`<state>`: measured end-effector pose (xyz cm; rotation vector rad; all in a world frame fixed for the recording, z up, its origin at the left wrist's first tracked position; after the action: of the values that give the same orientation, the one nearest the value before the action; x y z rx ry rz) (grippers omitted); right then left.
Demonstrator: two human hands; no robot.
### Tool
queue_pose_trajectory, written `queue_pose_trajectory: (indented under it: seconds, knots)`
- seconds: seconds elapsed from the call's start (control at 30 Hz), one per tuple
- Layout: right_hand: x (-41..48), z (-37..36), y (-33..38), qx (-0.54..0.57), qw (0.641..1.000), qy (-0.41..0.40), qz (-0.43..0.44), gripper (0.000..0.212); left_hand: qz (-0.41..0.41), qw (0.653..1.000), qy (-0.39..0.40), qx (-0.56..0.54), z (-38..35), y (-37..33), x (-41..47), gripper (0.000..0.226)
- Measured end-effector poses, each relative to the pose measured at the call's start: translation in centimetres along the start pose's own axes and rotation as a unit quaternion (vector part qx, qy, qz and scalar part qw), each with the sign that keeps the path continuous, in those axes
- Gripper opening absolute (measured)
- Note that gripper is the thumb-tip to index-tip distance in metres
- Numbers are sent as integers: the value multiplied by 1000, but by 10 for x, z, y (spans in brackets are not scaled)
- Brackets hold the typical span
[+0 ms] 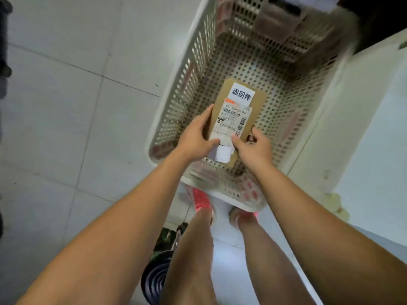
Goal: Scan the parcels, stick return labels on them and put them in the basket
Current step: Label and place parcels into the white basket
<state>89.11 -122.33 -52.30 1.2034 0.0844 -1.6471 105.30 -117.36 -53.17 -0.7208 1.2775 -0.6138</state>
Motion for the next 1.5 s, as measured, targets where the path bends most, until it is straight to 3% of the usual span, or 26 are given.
queue_pose_trajectory:
  seconds: [0.23,0.5,0.7,0.9,1.07,1.2,1.3,1.5]
  knots:
    - [112,-96,-87,39,991,-14,-128,28,38,999,11,21,-32,125,105,93]
    - [149,-147,-140,18,990,-4,-142,31,85,996,-12,35,-43,202,130,94]
    - [158,-164,-135,-5,996,-9,-86,29,89,993,-48,53,-29,215,142,87]
    - [176,-199,-97,-7,999,30,-28,45,116,987,-96,50,19,224,155,94]
    - [181,-219,-88,-14,1000,18,-4,53,153,975,-135,93,41,230,166,99]
    - [179,-210,-80,-70,997,21,-13,59,136,976,-108,133,35,217,156,95]
    - [161,-176,-62,-194,981,20,8,76,90,976,-92,173,28,181,130,84]
    - [75,-44,5,-427,899,-18,94,76,9,896,-42,442,21,35,61,85]
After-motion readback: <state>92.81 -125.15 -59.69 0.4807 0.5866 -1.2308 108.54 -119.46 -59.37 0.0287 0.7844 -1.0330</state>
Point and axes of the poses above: each hand's wrist, its own x-axis towards the middle knuckle, its own z-axis out of the back of the hand, y = z × x, the point moved 3 cm from there along x, towards the middle knuckle, and after that the axes turned 14 degrees about -x, right-handed, at the moved point
